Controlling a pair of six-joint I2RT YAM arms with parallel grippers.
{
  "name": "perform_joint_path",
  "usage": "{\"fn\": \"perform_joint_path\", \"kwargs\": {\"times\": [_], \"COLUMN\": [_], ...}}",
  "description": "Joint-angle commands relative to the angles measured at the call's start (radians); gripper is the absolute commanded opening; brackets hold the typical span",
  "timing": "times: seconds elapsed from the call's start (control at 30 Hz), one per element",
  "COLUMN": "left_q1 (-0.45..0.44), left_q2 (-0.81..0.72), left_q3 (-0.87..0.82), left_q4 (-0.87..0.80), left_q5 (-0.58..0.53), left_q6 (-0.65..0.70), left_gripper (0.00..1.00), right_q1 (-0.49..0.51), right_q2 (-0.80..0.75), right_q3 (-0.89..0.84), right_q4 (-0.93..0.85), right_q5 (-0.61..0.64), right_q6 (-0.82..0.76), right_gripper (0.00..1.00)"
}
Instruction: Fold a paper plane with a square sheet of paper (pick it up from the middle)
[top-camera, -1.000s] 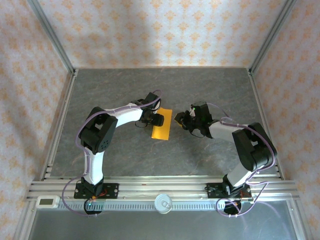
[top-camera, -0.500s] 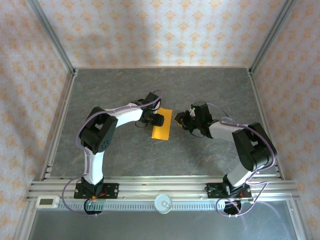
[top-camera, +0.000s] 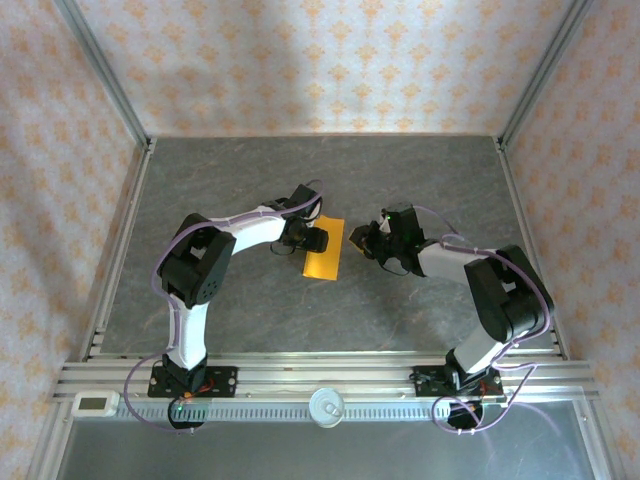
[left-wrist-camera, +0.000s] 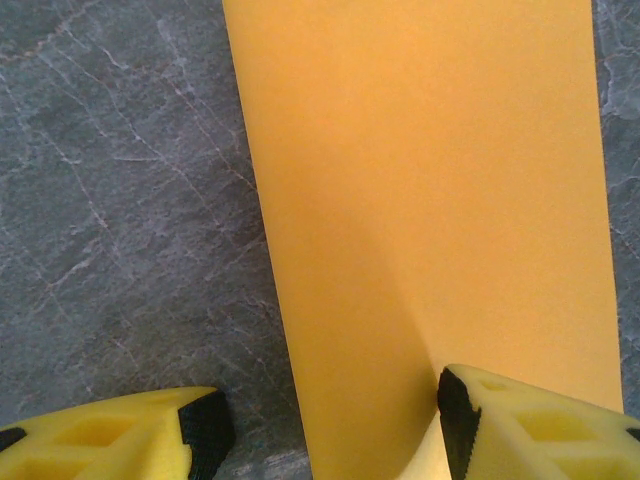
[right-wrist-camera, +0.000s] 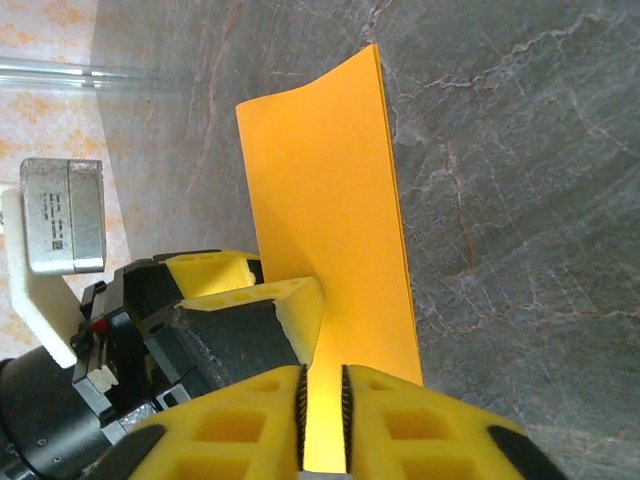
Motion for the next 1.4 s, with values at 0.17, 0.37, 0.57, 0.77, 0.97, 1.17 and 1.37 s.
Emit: {"fn": "perform_joint_path", "kwargs": {"times": [0.17,0.37,0.57,0.77,0.97,1.17,1.37], "left_q1": [0.020,0.021,0.021,0.021,0.021,0.022,0.020], "left_q2": [0.137,0.139,0.136,0.139,0.143,0.149,0.144], "left_q3": [-0.043,-0.048,-0.057,-0.057,-0.049,-0.046,-0.052], "left_q4": [0.054,0.056,0.065,0.068,0.063,0.064,0.062], "left_q5": [-0.063,-0.064,-0.066,-0.064,-0.065,-0.061,-0.051], "left_q6": [0.024,0.020,0.018,0.017,0.018,0.018,0.014], "left_gripper": [0.65,0.65,0.64,0.64,0.64,0.64,0.64], "right_q1": [0.035,0.080,0.099,0.101,0.103,0.104,0.104], "right_q2": [0.095,0.177,0.232,0.257,0.275,0.293,0.310], "right_q3": [0.082,0.159,0.199,0.214,0.226,0.231,0.200], "right_q4": [-0.041,-0.064,-0.084,-0.085,-0.085,-0.089,-0.182], "right_q5": [0.010,0.024,0.038,0.021,0.010,0.005,0.079], "right_q6": [-0.023,-0.027,-0.024,-0.029,-0.031,-0.035,-0.083], "right_gripper": [0.06,0.02,0.02,0.02,0.02,0.01,0.01]}}
